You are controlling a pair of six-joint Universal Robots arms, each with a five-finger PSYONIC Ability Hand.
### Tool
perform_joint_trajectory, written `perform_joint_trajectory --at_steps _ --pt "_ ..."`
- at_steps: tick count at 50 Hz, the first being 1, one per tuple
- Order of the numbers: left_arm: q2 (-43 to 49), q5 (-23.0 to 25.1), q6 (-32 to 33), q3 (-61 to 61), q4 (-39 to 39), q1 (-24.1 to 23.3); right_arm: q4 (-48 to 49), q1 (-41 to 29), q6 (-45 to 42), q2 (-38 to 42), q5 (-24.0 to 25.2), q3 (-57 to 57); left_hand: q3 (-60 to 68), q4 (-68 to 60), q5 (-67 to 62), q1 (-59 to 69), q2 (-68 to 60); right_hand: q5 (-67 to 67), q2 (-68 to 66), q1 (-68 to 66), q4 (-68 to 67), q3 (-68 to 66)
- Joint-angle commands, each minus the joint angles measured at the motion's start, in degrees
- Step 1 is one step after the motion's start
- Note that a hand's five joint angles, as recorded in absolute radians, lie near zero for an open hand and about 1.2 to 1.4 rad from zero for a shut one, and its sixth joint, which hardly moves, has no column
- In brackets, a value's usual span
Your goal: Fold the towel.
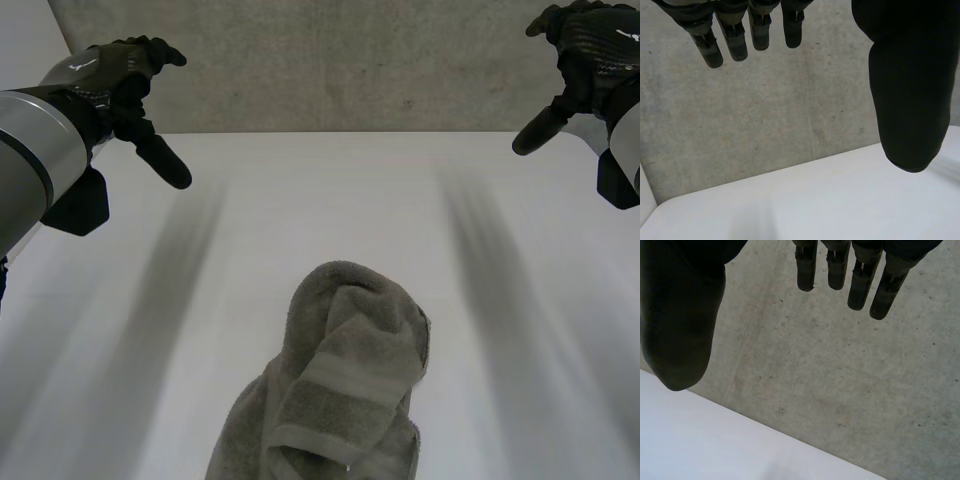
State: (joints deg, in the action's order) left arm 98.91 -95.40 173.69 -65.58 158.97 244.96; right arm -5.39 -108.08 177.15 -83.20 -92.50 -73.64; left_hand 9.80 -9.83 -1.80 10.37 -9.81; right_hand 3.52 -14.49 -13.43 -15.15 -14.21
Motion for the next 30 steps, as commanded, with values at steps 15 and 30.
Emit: perform_joint_trajectory --at_steps 15,30 --pt "-1.35 -1.36 0.86 -2.10 0.73 -1.68 -0.06 0.86 -1.28 -0.12 0.75 -0.28 0.59 -0.55 1.42 0.01 -0.58 -3.52 4.49 3.43 5.15 4.21" --pt "-0.04 -0.48 7.01 -10.68 0.63 -3.00 -14.98 -0.37 -23.93 2.17 16.46 -4.74 2.44 -2.40 -0.44 1.86 -2.43 -3.52 4.49 3.43 5.15 4.21"
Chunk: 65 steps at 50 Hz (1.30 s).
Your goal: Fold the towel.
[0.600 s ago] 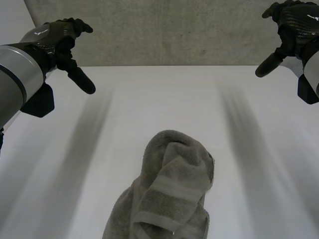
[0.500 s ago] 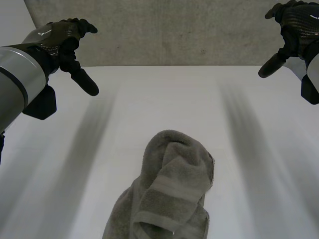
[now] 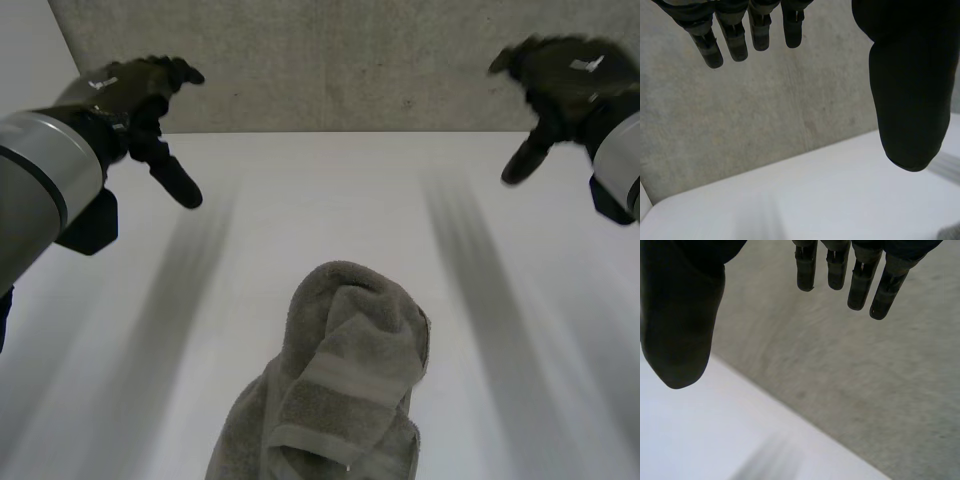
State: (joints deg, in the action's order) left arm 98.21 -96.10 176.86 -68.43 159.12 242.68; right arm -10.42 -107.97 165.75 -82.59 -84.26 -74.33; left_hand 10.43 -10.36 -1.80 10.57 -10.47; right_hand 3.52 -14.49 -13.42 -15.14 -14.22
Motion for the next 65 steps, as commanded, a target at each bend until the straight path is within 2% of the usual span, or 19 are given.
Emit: perform_joint_trajectory --at_steps 1,2,4,7,9,17,29,31,32,33,34,35,36,43,45,48,51,56,65 --pt "0.67 0.22 3.84 -7.86 0.49 -0.71 -10.93 -0.83 -14.90 1.55 10.50 -6.50 1.80 -1.87 -0.43 1.66 -1.76 -3.52 4.49 3.42 5.14 4.22" --pt "0.67 0.22 3.84 -7.86 0.49 -0.71 -10.94 -0.83 -14.93 1.55 10.52 -6.53 1.80 -1.87 -0.43 1.66 -1.76 -3.52 4.49 3.42 5.14 4.22" --pt "0.93 0.39 4.11 -15.12 2.32 -0.71 -10.07 -2.50 -19.82 1.55 16.47 -12.65 1.30 -1.37 0.07 1.16 -1.26 -3.52 4.49 3.42 5.14 4.22" --pt "1.63 2.05 4.11 -21.37 5.39 -0.63 -8.83 -2.50 -22.13 1.55 20.02 -16.11 1.13 -1.20 0.24 0.99 -1.09 -3.52 4.49 3.42 5.14 4.22" --pt "2.07 3.63 4.19 -24.44 7.41 -0.36 -4.46 -2.68 -25.55 1.20 25.62 -22.75 1.13 -1.20 0.24 0.99 -1.09 -3.52 4.49 3.42 5.14 4.22" --pt "7.51 8.48 4.46 -34.05 17.79 -0.89 6.97 -5.48 -26.70 0.94 31.09 -35.60 1.80 -1.87 -0.43 1.66 -1.76 -3.52 4.49 3.42 5.14 4.22" --pt "13.94 8.21 4.28 -35.20 18.77 -3.44 16.74 -10.94 -27.06 1.73 30.39 -41.95 8.19 -8.26 -6.83 8.05 -8.16 1.61 -0.64 -1.71 0.01 -0.91" --pt "14.64 8.48 4.02 -35.02 18.77 -3.96 17.79 -10.77 -26.71 1.99 29.51 -41.16 20.91 -20.98 -19.54 20.77 -20.87 19.66 -18.68 -19.75 -18.03 -18.96" --pt "14.64 8.48 4.02 -35.02 18.77 -3.97 17.80 -10.77 -26.71 1.99 29.51 -41.16 20.98 -21.04 -19.61 20.84 -20.94 19.78 -18.80 -19.87 -18.15 -19.08" --pt "14.90 8.56 4.02 -34.76 18.77 -4.49 18.23 -10.33 -26.10 1.90 28.90 -40.63 28.30 -28.37 -26.94 28.17 -28.27 36.27 -35.29 -36.36 -34.64 -35.56" --pt "15.08 8.57 4.02 -34.50 18.77 -5.10 18.24 -10.33 -26.09 1.90 28.89 -40.63 43.70 -43.77 -42.33 43.56 -43.66 36.43 -35.46 -36.53 -34.80 -35.73" --pt "15.08 8.57 4.02 -34.49 18.77 -5.11 18.76 -10.24 -25.74 1.82 28.37 -39.85 43.85 -43.92 -42.49 43.71 -43.82 53.75 -52.78 -53.85 -52.13 -53.05" --pt "15.08 8.57 3.76 -34.06 18.77 -5.37 19.37 -10.24 -25.04 1.82 27.58 -38.79 64.67 -64.74 -63.30 64.53 -64.63 66.36 -65.38 -66.45 -64.73 -65.65" --pt "10.69 7.60 3.32 -28.69 18.16 -5.37 22.54 -8.04 -14.31 -1.52 21.86 -31.75 69.57 -69.64 -68.20 69.43 -69.53 66.48 -65.51 -66.58 -64.86 -65.78" --pt "4.39 6.90 2.01 -26.33 17.46 -4.85 22.46 -4.20 -7.75 -8.95 19.23 -28.34 69.57 -69.64 -68.20 69.43 -69.53 66.48 -65.51 -66.58 -64.86 -65.78" --pt "-2.55 6.72 0.77 -23.96 16.67 -4.76 22.46 -2.07 -4.91 -12.42 18.87 -27.09 69.57 -69.64 -68.20 69.43 -69.53 66.48 -65.51 -66.58 -64.86 -65.78" --pt "-9.84 6.81 0.24 -22.46 14.74 -4.67 20.53 3.81 1.67 -19.35 19.84 -22.98 69.57 -69.64 -68.20 69.43 -69.53 66.48 -65.51 -66.58 -64.86 -65.78" --pt "-17.50 6.81 0.07 -21.14 11.14 -3.79 12.20 10.74 4.49 -24.80 22.03 -17.18 69.57 -69.64 -68.20 69.43 -69.53 66.48 -65.51 -66.58 -64.86 -65.78" --pt "-21.92 6.98 0.06 -20.08 5.15 -3.35 -1.70 20.51 4.32 -22.28 27.74 -4.70 69.57 -69.64 -68.20 69.43 -69.53 66.48 -65.51 -66.58 -64.86 -65.78"
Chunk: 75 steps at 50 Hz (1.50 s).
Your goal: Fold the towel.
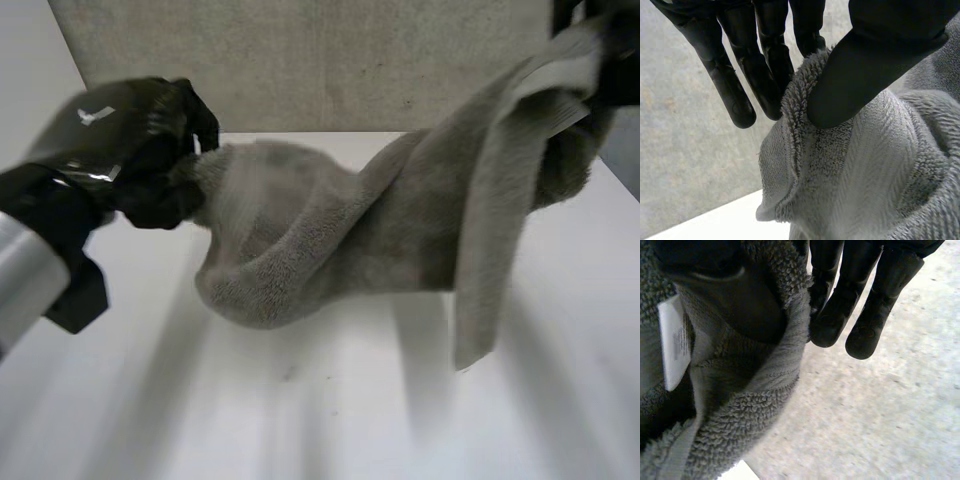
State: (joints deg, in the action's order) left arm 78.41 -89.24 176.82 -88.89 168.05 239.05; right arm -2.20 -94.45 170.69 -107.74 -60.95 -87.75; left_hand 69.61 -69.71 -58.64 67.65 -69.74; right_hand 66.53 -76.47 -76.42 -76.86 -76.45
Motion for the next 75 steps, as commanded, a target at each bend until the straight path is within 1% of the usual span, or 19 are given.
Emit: perform_joint_trajectory --at_steps 1,9,14,16,17,19,21,25,26,27,28,29,30,36,41,46,53,65,75 --pt "-2.12 0.12 0.11 0.39 -3.79 0.28 -9.92 7.00 -0.62 2.88 4.44 8.74 10.39 -10.29 -11.36 12.35 -10.26 3.47 -3.53 -3.58 -3.14 -3.55" --pt "2.45 0.56 0.11 -1.28 -3.17 3.70 -12.21 8.93 -0.79 15.71 6.90 11.72 10.39 -10.29 -11.36 12.35 -10.26 3.47 -3.53 -3.58 -3.14 -3.55" --pt "15.02 0.56 0.19 0.83 0.43 4.93 -12.21 6.21 -0.88 30.57 6.20 17.70 10.39 -10.29 -11.36 12.35 -10.26 3.47 -3.53 -3.58 -3.14 -3.55" --pt "24.38 0.04 0.37 5.89 3.15 4.41 -12.39 2.97 -0.88 40.71 3.67 24.78 10.39 -10.29 -11.36 12.35 -10.26 3.47 -3.53 -3.58 -3.14 -3.55" --pt "24.43 0.04 0.37 5.92 3.16 4.41 -12.39 2.96 -0.88 40.76 3.65 24.82 10.39 -10.29 -11.36 12.35 -10.26 3.47 -3.53 -3.58 -3.14 -3.55" --pt "35.18 -0.14 0.28 14.23 3.69 4.32 -12.47 1.55 -1.14 45.95 0.84 29.04 10.39 -10.29 -11.36 12.35 -10.26 3.47 -3.53 -3.58 -3.14 -3.55" --pt "40.28 -0.23 0.20 18.89 3.68 4.32 -12.47 -1.08 -2.45 56.18 -4.85 37.78 10.39 -10.29 -11.36 12.35 -10.26 3.47 -3.53 -3.58 -3.14 -3.55" --pt "49.56 -0.32 0.28 28.34 3.86 4.32 -12.56 -2.76 -4.66 64.76 -9.71 46.79 10.39 -10.29 -11.36 12.35 -10.26 3.02 -3.08 -3.13 -2.70 -3.10" --pt "53.65 -0.32 0.11 32.86 3.69 4.32 -12.56 -3.28 -5.27 68.24 -11.80 50.53 10.39 -10.29 -11.36 12.35 -10.26 -32.28 32.22 32.17 32.61 32.20" --pt "57.00 -0.49 0.11 36.91 3.68 4.32 -12.56 -3.29 -5.28 68.27 -11.82 50.57 1.25 -1.15 -2.23 3.21 -1.13 -32.64 32.57 32.52 32.96 32.56" --pt "57.03 -0.49 0.11 36.95 3.68 4.32 -12.56 -3.55 -5.80 71.15 -13.65 53.44 1.16 -1.06 -2.13 3.12 -1.03 -66.53 66.47 66.42 66.86 66.45" --pt "59.64 -0.75 0.11 40.17 3.60 4.41 -12.56 -3.81 -5.98 73.09 -15.32 55.56 -31.65 31.75 30.67 -29.69 31.77 -66.53 66.47 66.42 66.86 66.45" --pt "61.06 -1.36 0.02 42.38 3.25 4.41 -12.56 -3.81 -5.98 73.11 -15.33 55.58 -59.61 59.71 58.64 -57.65 59.74 -66.53 66.47 66.42 66.86 66.45" --pt "59.85 -3.74 0.19 41.61 1.58 4.49 -12.65 -4.08 -6.15 70.47 -17.09 54.97 -59.56 59.66 58.59 -57.60 59.69 -66.53 66.47 66.42 66.86 66.45" --pt "51.32 -4.54 0.46 34.31 0.08 4.93 -11.77 -3.46 -7.65 60.54 -15.42 44.60 -59.56 59.66 58.59 -57.60 59.69 -66.53 66.47 66.42 66.86 66.45" --pt "37.38 -3.92 1.07 20.02 2.88 5.46 -8.18 -3.46 -22.46 45.99 -5.78 23.12 -59.56 59.66 58.59 -57.60 59.69 -66.53 66.47 66.42 66.86 66.45" --pt "28.38 -3.30 3.36 7.16 6.06 5.46 -4.48 -4.07 -38.11 38.05 -0.05 5.52 -58.89 58.99 57.92 -56.93 59.02 -66.53 66.47 66.42 66.86 66.45" --pt "26.27 -1.99 19.61 -10.49 10.44 4.76 -3.95 -6.27 -56.15 40.84 -0.31 -2.25 -54.69 54.79 53.71 -52.73 54.82 -58.04 57.98 57.93 58.36 57.96" --pt "30.83 0.64 20.41 -14.82 23.00 4.93 -1.67 -8.64 -61.78 48.75 -3.55 1.43 -51.34 51.44 50.37 -49.38 51.47 -57.04 56.98 56.93 57.36 56.96"
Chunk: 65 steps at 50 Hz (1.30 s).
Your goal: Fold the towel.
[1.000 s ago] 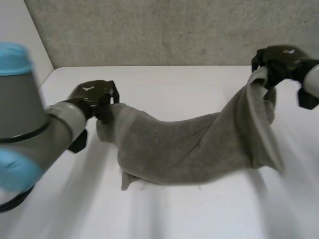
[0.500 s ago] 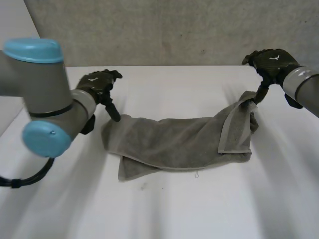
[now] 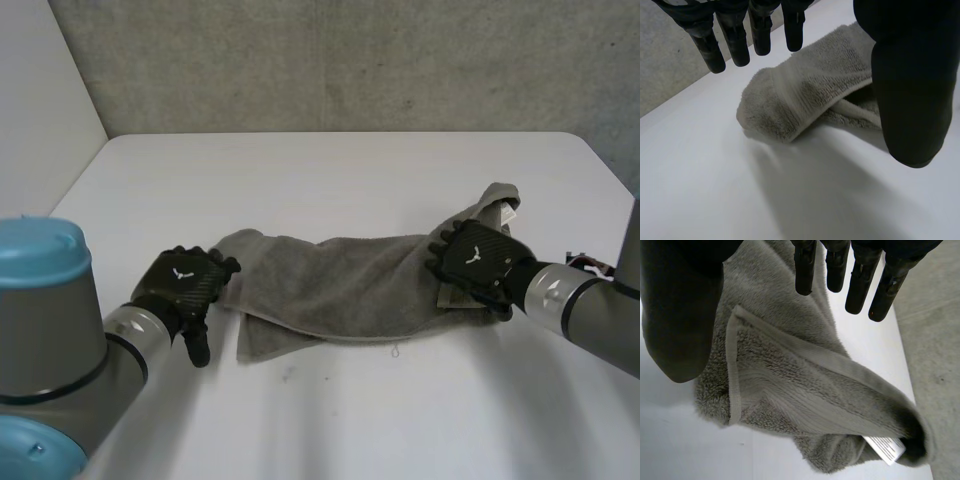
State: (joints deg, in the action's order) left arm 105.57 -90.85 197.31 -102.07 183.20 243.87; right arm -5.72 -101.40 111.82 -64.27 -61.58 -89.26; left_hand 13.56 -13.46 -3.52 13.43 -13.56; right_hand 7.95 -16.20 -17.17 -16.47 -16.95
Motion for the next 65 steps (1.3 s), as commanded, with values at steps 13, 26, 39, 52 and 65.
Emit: perform_joint_trajectory --at_steps 13,26,39,52,65 --pt "10.71 5.16 0.18 2.31 13.15 -0.06 5.46 -2.48 -6.36 11.18 -6.80 9.00 13.14 -13.24 -13.18 13.27 -13.14 39.99 -41.74 -40.77 -41.47 -40.99" --pt "10.97 6.04 0.09 4.60 13.23 -0.24 5.63 -1.26 9.33 7.77 -11.37 16.83 15.66 -15.76 -15.70 15.79 -15.66 62.05 -63.80 -62.83 -63.53 -63.05" --pt "16.50 7.36 0.09 10.30 13.23 -1.12 5.10 3.75 32.49 3.89 -12.33 18.86 22.21 -22.31 -22.26 22.34 -22.21 62.05 -63.80 -62.83 -63.53 -63.05" --pt "23.53 6.83 -0.17 23.91 13.23 -1.64 6.51 3.32 34.60 5.39 -15.68 22.99 63.02 -63.12 -63.06 63.15 -63.02 62.05 -63.80 -62.83 -63.53 -63.05" --pt "26.26 -3.43 -0.52 60.79 18.67 -1.64 37.05 0.77 45.83 9.43 -16.82 40.82 66.44 -66.54 -66.48 66.57 -66.44 62.05 -63.80 -62.83 -63.53 -63.05"
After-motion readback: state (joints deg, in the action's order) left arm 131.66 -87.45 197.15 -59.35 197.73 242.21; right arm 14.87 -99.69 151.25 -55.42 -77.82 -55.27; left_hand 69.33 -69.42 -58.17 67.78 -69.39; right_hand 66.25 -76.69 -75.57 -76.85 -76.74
